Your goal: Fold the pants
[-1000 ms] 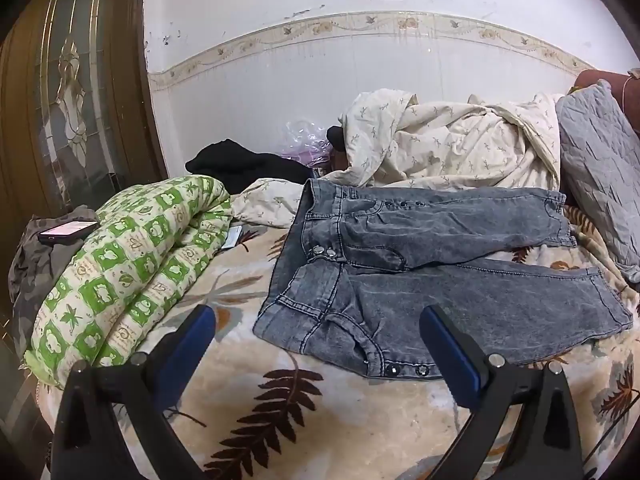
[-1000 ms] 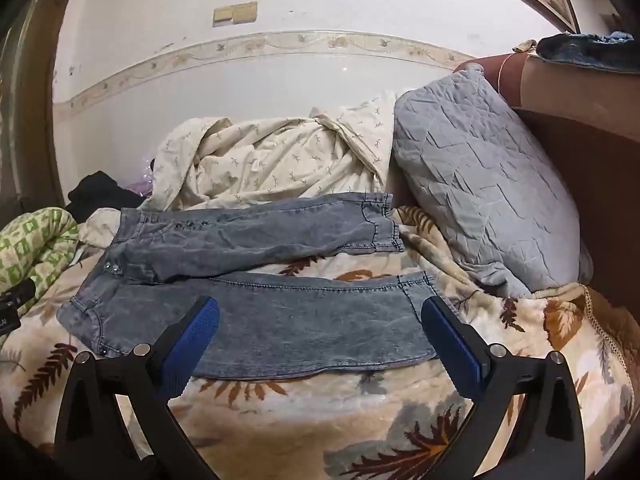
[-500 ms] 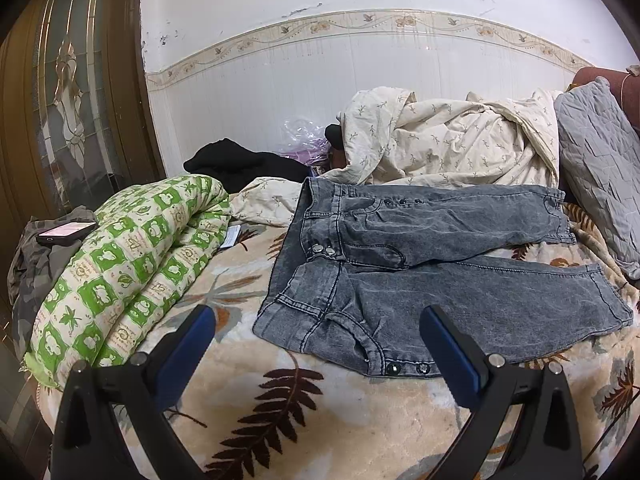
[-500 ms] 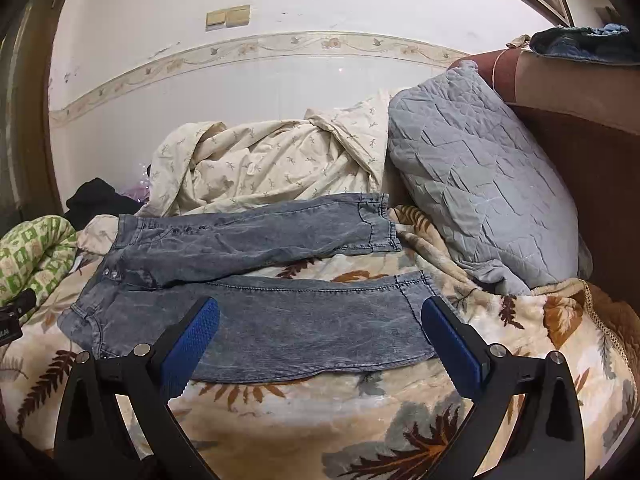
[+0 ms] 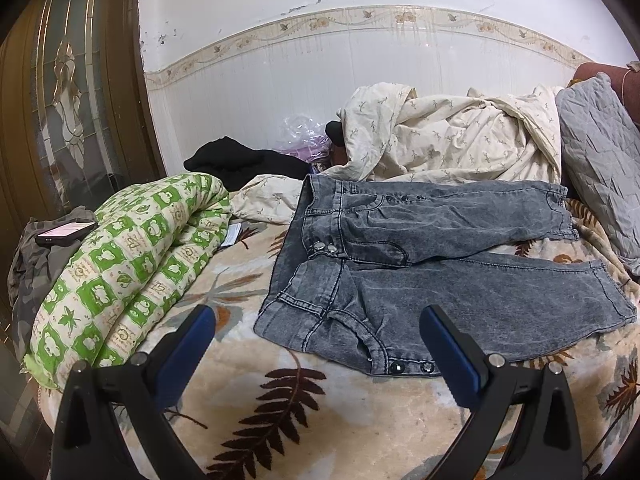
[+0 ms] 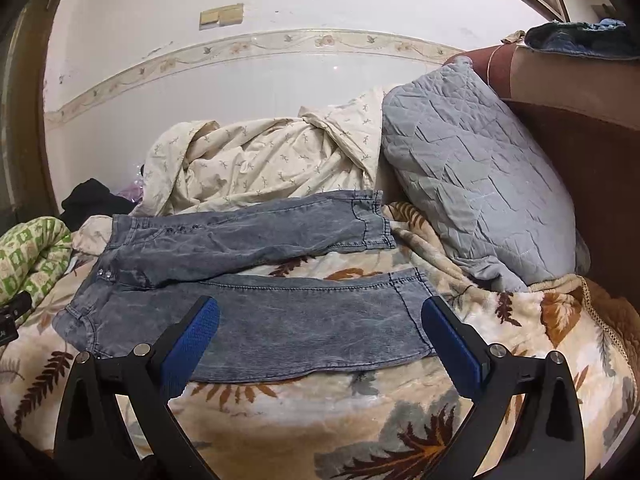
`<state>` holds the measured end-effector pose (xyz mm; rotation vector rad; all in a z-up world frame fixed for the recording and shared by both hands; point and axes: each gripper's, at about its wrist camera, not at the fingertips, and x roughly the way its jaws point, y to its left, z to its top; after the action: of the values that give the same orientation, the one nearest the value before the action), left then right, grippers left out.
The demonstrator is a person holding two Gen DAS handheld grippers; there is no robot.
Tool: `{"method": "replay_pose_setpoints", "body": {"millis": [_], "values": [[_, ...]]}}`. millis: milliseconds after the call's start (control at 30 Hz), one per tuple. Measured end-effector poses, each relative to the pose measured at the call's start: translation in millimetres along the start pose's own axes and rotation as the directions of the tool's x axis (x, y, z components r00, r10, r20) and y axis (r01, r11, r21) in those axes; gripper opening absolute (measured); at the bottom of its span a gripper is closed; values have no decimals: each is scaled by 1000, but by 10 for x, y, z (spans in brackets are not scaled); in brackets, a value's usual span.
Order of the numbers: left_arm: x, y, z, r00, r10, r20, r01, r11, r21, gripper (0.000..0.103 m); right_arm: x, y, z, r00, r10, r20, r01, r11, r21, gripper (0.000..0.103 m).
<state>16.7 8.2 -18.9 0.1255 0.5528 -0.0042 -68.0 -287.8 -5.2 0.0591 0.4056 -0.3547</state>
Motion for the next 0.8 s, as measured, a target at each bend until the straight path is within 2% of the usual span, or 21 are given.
{"method": "replay_pose_setpoints", "body": {"millis": [233, 333, 400, 500, 633, 700, 800], "values": [[184, 65, 4, 999, 17, -34, -17, 1000, 8, 103, 122, -111, -7, 999, -39, -30, 38, 999, -4, 102], [394, 137, 120, 997, 1, -78, 1, 1000, 30, 103, 336, -218, 145, 997, -13, -82, 12, 1000, -15, 102], [539, 208, 245, 997, 36, -71, -33, 999, 43, 103, 540, -283, 329, 993, 10, -115, -13, 1000, -25, 101], [747, 312, 415, 993, 99, -68, -98, 995, 8, 103, 740, -334, 507, 995, -16, -98, 11, 999, -53, 101], [958, 262, 498, 982, 176, -68, -177, 984, -9, 103, 948, -373, 535, 993, -27, -111, 29, 1000, 10, 101], [1028, 172, 480, 981, 172, -85, -172, 985, 4, 103, 1018, -325, 512, 990, 7, -141, -2, 999, 33, 102], [1025, 29, 406, 983, 160, -92, -156, 986, 51, 103, 1011, -185, 470, 991, 20, -134, -21, 1000, -2, 101]]}}
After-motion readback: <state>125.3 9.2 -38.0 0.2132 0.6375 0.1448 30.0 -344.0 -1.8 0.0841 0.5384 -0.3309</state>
